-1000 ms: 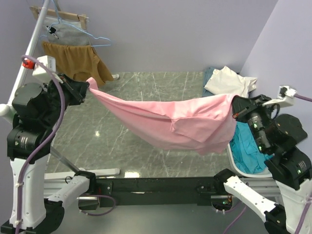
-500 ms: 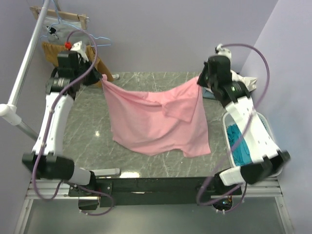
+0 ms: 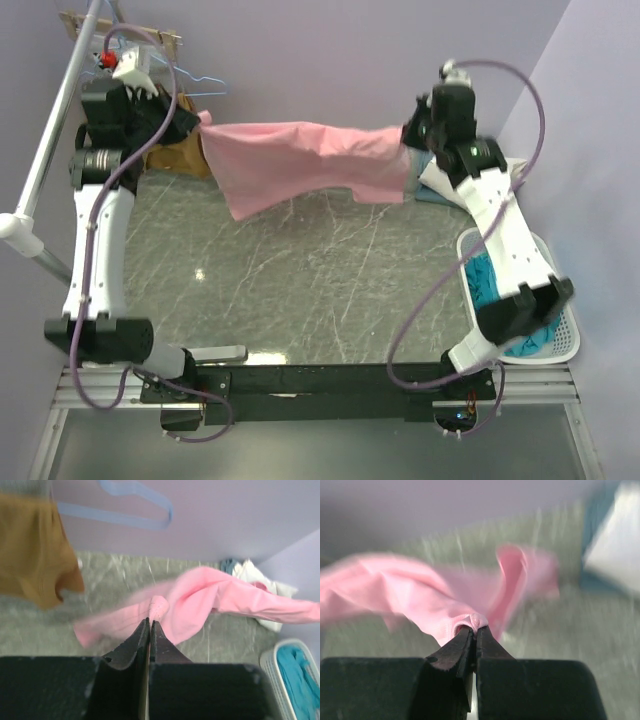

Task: Fold and stack the t-shirts
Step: Flatten out the tshirt, then grap the side of the flattened tshirt furthest away from the robot with both arms

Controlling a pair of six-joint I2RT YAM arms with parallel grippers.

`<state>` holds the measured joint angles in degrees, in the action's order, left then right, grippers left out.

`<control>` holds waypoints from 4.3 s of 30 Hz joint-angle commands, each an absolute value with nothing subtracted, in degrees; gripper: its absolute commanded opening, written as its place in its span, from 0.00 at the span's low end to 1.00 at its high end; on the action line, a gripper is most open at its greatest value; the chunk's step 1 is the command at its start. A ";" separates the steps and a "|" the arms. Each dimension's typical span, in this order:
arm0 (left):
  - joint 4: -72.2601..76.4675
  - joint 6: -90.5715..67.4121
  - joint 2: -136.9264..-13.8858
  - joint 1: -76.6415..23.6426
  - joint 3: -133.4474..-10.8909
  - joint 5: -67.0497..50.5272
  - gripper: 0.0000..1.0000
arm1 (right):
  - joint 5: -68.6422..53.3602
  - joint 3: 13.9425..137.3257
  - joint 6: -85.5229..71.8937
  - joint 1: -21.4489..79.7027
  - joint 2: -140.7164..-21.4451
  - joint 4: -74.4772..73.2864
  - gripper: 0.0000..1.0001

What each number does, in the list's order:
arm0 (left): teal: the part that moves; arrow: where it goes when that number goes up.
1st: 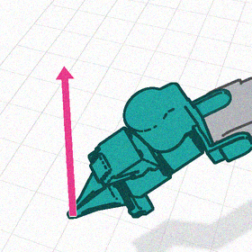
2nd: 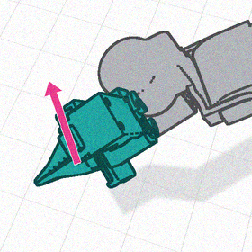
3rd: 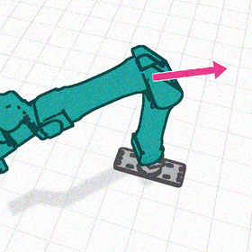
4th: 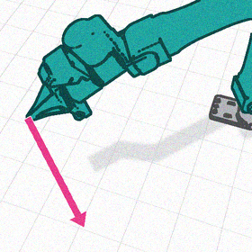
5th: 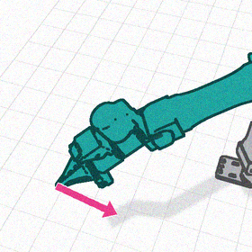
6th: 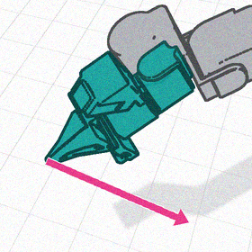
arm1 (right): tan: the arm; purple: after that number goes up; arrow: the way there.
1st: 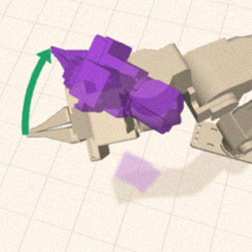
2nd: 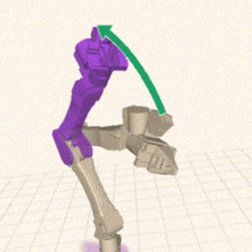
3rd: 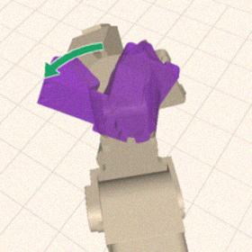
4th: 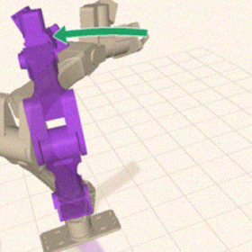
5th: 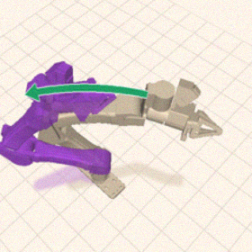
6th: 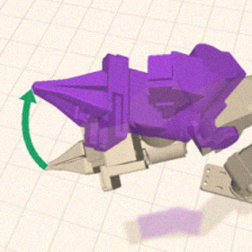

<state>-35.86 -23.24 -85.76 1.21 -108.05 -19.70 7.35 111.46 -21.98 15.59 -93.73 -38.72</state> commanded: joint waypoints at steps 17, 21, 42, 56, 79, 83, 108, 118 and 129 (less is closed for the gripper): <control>-44.38 -27.15 -43.43 0.97 -48.79 -15.12 0.99 | 7.98 45.44 -44.11 29.88 -52.66 -47.18 0.75; -44.39 -28.21 -43.06 1.05 -48.78 -15.12 0.99 | 19.14 48.42 -48.51 29.88 -49.22 -50.45 0.96; -14.93 -34.01 -88.57 0.44 -65.12 -10.11 1.00 | 12.67 69.60 -32.44 8.36 -91.93 -25.76 1.00; -13.80 -31.30 -90.88 -4.66 -69.96 3.35 0.99 | 11.16 74.44 -27.25 6.86 -96.24 -26.63 1.00; -3.41 -29.17 -87.09 -8.09 -63.45 20.03 0.99 | 9.84 74.09 -25.75 6.24 -98.34 -25.84 1.00; -4.05 -28.83 -92.35 -8.00 -65.47 15.57 0.99 | 9.40 74.36 -25.66 6.24 -98.96 -25.93 1.00; 5.62 -23.73 -113.11 -5.62 -75.93 -4.57 1.00 | 10.10 75.41 -25.14 5.54 -103.00 -24.96 1.00; 5.63 -23.38 -121.72 -5.19 -85.17 -12.57 0.89 | 9.49 74.97 -25.22 2.90 -103.54 -24.79 1.00; 2.03 -23.03 -125.50 -5.36 -86.48 -15.82 0.58 | 7.31 72.86 -26.63 0.26 -104.32 -24.35 1.00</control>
